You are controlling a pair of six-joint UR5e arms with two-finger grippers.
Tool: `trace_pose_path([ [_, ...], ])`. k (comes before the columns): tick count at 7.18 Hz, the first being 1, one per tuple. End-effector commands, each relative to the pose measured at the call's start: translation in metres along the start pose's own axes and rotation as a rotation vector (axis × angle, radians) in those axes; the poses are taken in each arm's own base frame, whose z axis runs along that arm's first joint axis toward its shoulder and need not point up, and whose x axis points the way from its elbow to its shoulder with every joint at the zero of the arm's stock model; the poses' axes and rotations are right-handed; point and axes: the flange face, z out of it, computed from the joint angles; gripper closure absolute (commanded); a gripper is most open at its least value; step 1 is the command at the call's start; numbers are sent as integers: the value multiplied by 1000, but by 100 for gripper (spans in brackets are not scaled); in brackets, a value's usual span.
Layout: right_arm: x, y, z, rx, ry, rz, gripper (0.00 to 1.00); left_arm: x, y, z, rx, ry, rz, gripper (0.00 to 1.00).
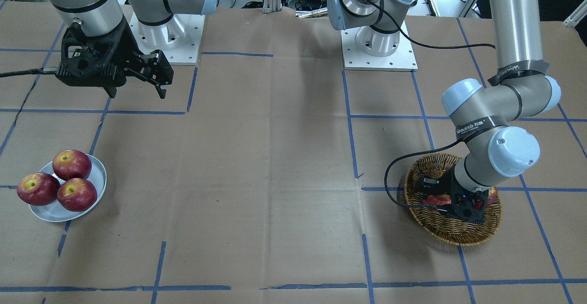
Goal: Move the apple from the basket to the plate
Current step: 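Carry the apple with the left gripper toward the table center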
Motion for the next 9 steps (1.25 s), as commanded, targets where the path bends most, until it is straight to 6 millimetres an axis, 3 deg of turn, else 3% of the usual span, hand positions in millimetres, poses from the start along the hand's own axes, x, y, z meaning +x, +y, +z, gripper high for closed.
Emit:
trace_pose_path([
  [1, 0, 0, 0, 0, 0, 2, 0, 135, -12, -36, 35, -10, -137, 58],
  [2, 0, 0, 0, 0, 0, 2, 0, 204, -17, -36, 44, -3, -217, 58],
  [4, 0, 0, 0, 0, 0, 2, 0, 321, -34, 2, 39, -7, -247, 58],
  [5, 0, 0, 0, 0, 0, 0, 0, 363, -42, 7, 53, -10, -212, 57],
  [7, 0, 0, 0, 0, 0, 2, 0, 379, -43, 39, 16, -19, -204, 57],
  [9, 0, 0, 0, 0, 0, 0, 0, 384, -40, 40, 1, 36, -200, 58],
])
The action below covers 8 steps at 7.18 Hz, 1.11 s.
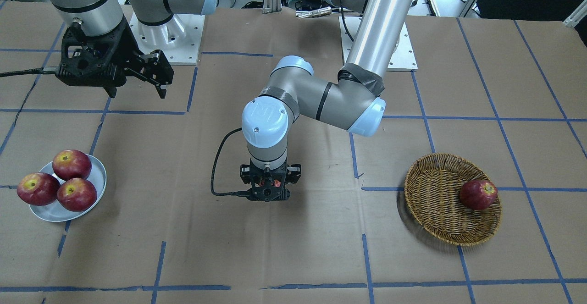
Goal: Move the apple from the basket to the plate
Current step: 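Carry the apple with the left gripper toward the table center, then lower the apple onto the table and open the left gripper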
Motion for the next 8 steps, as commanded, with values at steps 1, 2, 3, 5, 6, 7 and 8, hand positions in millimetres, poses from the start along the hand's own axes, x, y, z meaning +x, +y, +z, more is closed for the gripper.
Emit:
trace_pose_path([
  [1, 0, 0, 0, 0, 0, -1, 0, 4, 4, 5, -21, 31, 3, 58],
  [2, 0, 0, 0, 0, 0, -1, 0, 2, 1, 12, -23, 32, 0, 58],
  [3, 0, 0, 0, 0, 0, -1, 0, 3, -2, 18, -18, 32, 6, 58],
  [5, 0, 0, 0, 0, 0, -1, 0, 2, -3, 19, -19, 34, 2, 56],
  [6, 0, 0, 0, 0, 0, -1, 0, 0, -3, 21, -22, 33, 0, 41],
  [7, 0, 0, 0, 0, 0, -1, 0, -1, -3, 21, -21, 32, -8, 17],
  [8, 0, 0, 0, 0, 0, -1, 0, -1, -3, 21, -23, 32, -8, 4],
])
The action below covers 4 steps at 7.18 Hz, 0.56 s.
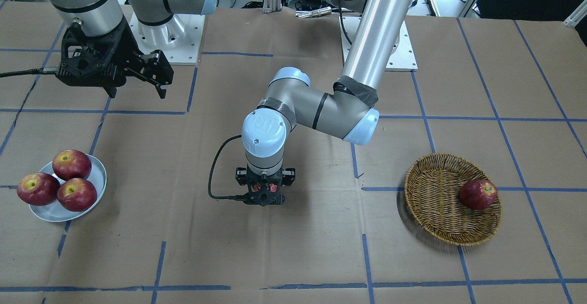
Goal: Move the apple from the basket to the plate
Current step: 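Lower the apple onto the table and open the left gripper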
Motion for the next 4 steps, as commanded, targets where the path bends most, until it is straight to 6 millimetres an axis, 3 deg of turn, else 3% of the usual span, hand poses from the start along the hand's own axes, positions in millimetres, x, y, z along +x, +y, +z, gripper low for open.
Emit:
trace_pose_path([
  [1, 0, 0, 0, 0, 0, 0, 0, 0, 0, -2, 1, 3, -4, 1],
  [2, 0, 0, 0, 0, 0, 0, 0, 0, 0, -4, 3, 5, -4, 1],
  [3, 0, 0, 0, 0, 0, 0, 0, -1, -3, -26, 28, 12, -5, 1],
  [4, 0, 0, 0, 0, 0, 0, 0, -4, -2, -60, 66, 26, 2, 1],
])
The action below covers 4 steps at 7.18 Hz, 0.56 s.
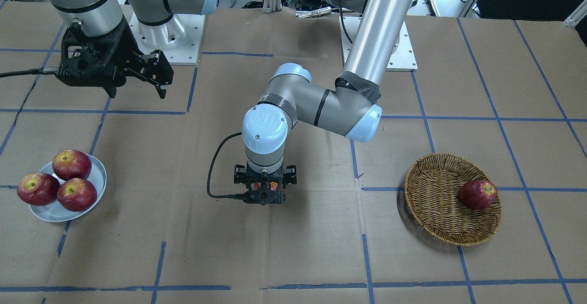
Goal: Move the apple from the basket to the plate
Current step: 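Lower the apple onto the table and open the left gripper, then raise the left gripper back over the basket while the right gripper moves toward the apple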
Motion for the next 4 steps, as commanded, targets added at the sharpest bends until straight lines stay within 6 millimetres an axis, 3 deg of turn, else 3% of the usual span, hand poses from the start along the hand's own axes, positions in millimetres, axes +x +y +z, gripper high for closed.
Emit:
trace_pose_path([
  [1, 0, 0, 0, 0, 0, 0, 0, -16, 1, -69, 53, 21, -13, 1],
  [2, 0, 0, 0, 0, 0, 0, 0, -34, 10, -115, 59, 36, -36, 1],
  [3, 0, 0, -1, 3, 0, 0, 0, -63, 28, -169, 58, 45, -36, 1],
  [4, 0, 1, -2, 5, 0, 2, 0, -96, 48, -210, 53, 33, -2, 1],
])
